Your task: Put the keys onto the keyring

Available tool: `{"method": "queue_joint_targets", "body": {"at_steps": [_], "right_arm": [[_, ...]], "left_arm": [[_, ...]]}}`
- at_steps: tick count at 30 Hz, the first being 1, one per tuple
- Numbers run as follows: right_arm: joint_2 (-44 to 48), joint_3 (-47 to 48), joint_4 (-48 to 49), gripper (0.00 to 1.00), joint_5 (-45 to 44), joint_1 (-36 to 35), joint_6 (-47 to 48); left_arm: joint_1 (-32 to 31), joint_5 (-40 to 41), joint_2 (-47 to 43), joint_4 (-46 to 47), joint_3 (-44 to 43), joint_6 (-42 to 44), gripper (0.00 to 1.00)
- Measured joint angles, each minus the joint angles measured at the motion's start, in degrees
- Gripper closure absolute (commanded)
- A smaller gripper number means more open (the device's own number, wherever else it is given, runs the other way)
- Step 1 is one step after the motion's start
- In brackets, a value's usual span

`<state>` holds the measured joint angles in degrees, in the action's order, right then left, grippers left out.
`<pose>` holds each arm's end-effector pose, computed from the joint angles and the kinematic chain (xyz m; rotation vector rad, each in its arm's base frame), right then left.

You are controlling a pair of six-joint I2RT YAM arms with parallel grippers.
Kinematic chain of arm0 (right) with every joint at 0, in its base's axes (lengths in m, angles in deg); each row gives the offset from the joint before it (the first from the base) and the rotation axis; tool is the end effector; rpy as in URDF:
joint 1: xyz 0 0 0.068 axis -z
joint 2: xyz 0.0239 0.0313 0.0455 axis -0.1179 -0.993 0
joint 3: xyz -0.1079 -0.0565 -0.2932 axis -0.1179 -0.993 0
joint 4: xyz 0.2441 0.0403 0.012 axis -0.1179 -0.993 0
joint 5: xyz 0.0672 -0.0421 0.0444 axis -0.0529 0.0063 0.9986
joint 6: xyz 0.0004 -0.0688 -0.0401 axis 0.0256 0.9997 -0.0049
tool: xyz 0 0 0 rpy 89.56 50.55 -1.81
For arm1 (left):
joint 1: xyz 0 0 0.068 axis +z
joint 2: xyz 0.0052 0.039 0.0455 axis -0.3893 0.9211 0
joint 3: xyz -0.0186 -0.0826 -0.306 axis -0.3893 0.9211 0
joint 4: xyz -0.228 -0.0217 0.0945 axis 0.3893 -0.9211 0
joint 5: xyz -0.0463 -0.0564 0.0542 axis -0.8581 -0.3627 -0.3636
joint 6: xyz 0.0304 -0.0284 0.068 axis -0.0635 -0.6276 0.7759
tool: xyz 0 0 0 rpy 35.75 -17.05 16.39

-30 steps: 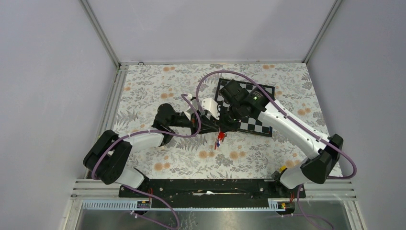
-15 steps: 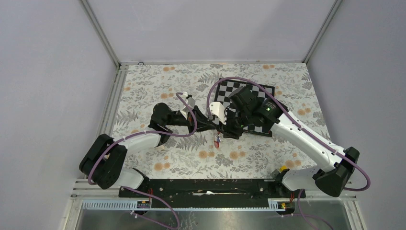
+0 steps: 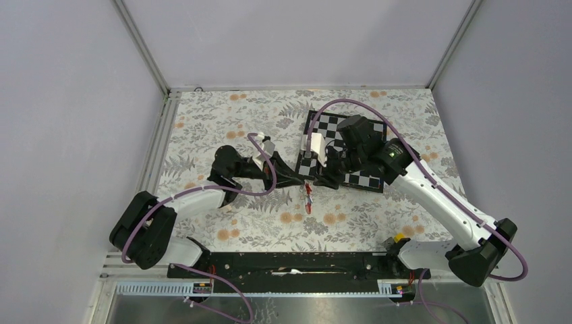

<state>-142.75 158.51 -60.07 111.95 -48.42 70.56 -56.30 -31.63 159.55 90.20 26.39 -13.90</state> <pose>0.1655 0.1892 0.3949 -1.5800 1.6265 0.6121 0.1875 -0.1984 0.3284 1.1896 1.1439 -1.4816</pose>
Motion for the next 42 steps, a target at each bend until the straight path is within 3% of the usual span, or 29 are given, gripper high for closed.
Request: {"method": "queue_joint_targets", "body": {"at_steps": [14, 31, 42], "right_arm": [[0.3, -3.7, 1.6, 0.61, 8.4, 0.8, 2.3], [0.3, -4.4, 4.1, 0.77, 8.5, 0.8, 2.6], [0.3, -6.3, 5.6, 0.92, 8.9, 0.8, 2.6]], "left_arm": [[0.0, -0.8, -0.3, -0.4, 0.4, 0.2, 1.00], [0.0, -0.8, -0.3, -0.4, 0.7, 0.2, 1.00], [0.0, -0.8, -0.6, -0.4, 0.7, 0.2, 1.00]]}}
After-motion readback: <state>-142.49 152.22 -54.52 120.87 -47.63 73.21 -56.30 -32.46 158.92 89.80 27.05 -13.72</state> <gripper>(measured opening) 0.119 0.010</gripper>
